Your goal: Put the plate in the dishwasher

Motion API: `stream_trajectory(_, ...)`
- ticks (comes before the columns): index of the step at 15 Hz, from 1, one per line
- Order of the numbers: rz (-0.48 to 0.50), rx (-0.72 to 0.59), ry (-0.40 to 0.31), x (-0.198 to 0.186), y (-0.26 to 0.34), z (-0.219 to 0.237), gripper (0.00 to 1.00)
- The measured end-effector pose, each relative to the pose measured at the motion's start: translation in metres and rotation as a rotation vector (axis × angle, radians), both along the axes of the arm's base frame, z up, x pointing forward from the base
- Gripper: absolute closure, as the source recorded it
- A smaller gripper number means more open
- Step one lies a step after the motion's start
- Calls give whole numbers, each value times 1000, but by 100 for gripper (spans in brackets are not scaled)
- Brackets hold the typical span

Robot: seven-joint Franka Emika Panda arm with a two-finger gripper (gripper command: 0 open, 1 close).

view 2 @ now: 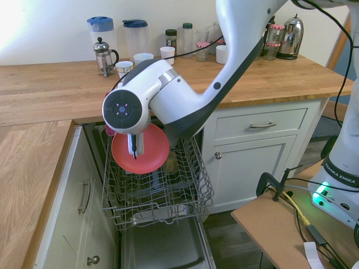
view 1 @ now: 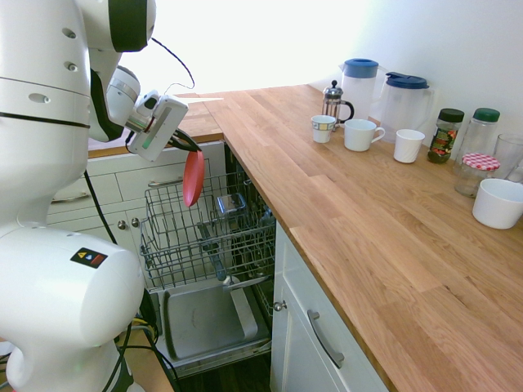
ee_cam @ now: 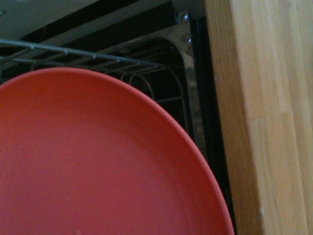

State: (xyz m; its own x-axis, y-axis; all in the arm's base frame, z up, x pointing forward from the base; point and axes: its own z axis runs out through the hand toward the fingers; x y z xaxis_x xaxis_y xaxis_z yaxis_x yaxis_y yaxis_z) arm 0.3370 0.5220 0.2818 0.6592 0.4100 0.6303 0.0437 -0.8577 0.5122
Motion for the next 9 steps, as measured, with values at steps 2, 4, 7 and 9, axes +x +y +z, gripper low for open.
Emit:
stream_trajectory(2, -53, -3, -18, 9, 7, -19, 100)
stream_trajectory(4, -89, -1, -43, 19, 16, -30, 100)
stream_trajectory(7, -112, 3, -59, 25, 26, -41, 100)
stream_trajectory(9, -112, 4, -60, 28, 32, -48, 100)
